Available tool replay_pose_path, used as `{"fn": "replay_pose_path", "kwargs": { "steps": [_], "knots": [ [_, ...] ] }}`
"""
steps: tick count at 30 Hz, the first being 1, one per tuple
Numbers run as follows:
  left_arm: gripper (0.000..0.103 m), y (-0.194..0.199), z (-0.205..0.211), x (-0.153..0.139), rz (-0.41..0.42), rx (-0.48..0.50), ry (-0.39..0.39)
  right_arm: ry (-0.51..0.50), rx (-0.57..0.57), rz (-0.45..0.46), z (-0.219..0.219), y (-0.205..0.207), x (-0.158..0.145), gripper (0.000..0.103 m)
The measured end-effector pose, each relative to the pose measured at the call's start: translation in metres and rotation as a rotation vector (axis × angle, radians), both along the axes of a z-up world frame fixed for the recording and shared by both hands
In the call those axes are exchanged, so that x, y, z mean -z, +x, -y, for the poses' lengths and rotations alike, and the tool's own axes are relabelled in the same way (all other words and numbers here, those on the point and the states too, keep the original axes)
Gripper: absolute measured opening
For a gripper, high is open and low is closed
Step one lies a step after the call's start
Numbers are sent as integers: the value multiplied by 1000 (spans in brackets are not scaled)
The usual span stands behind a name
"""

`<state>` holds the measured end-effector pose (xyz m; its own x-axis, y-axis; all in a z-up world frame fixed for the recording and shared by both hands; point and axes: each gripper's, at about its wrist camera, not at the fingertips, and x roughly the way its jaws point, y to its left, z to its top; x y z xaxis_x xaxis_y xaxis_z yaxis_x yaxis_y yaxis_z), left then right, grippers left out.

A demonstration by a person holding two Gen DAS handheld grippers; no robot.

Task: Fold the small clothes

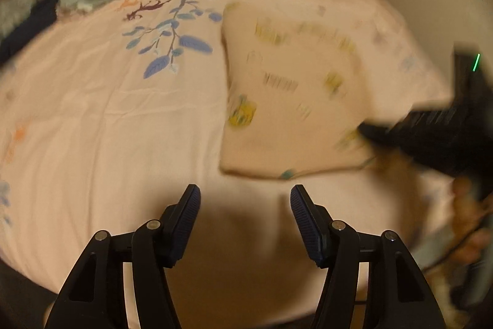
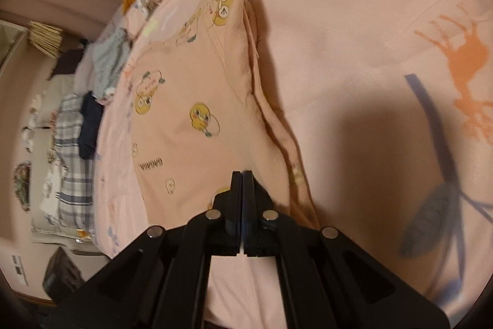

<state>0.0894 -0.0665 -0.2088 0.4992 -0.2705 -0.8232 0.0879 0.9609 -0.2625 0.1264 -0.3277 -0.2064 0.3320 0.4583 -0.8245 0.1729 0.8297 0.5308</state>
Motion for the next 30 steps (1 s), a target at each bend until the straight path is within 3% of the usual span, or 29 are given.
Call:
{"fn": "replay_pose_path", "kwargs": {
  "steps": [1, 2, 3, 4, 5, 6, 7, 8, 10, 12, 13, 15, 16, 17, 20, 25, 27, 29, 30],
  "knots": [
    [65, 3, -6, -11, 16, 1, -59, -47, -11, 22, -2, -1, -13, 17],
    [67, 10, -13, -27, 52, 2, -104, -78, -16, 45, -3, -1, -22, 34],
    [76, 17, -17, -38, 89, 0, -120, -127, -21, 84, -5, 1, -36, 45],
    [84, 30, -21, -49, 140, -2, -133, -166, -25, 119, -6, 3, -46, 66],
    [86, 40, -23, -52, 155, 2, -147, -194, -32, 152, -5, 9, -54, 78],
    [87, 58, -25, -49, 137, 16, -195, -198, -46, 175, -3, 15, -58, 80],
    [87, 77, -27, -40, 82, 30, -263, -180, -66, 190, 1, 23, -59, 80],
    [87, 100, -30, -21, -32, 39, -328, -137, -89, 190, 7, 37, -56, 79],
    [87, 123, -34, 9, -175, 41, -367, -55, -97, 132, 23, 62, -38, 79],
    [87, 139, -35, 32, -234, 23, -344, -13, -87, 77, 37, 78, -17, 80],
    [87, 142, -31, 35, -244, 43, -346, 15, -82, 64, 41, 82, -10, 80],
    [87, 145, -20, 32, -231, 139, -407, 177, -61, 29, 50, 97, 21, 80],
    [90, 146, -12, 33, -249, 210, -447, 247, -55, 42, 50, 101, 29, 80],
    [91, 148, -6, 37, -263, 236, -434, 280, -52, 74, 50, 100, 31, 81],
    [94, 153, 0, 48, -248, 269, -423, 324, -86, 147, 38, 106, 34, 81],
    [97, 166, -17, 58, -249, 209, -612, 349, -150, 193, 14, 111, 35, 79],
    [93, 167, -18, 59, -245, 192, -623, 317, -184, 213, 3, 112, 38, 68],
    [74, 164, -13, 56, -213, 167, -535, 249, -185, 224, -2, 109, 42, 42],
    [62, 162, -8, 54, -187, 160, -466, 252, -162, 215, 1, 110, 47, 37]
  ]
}}
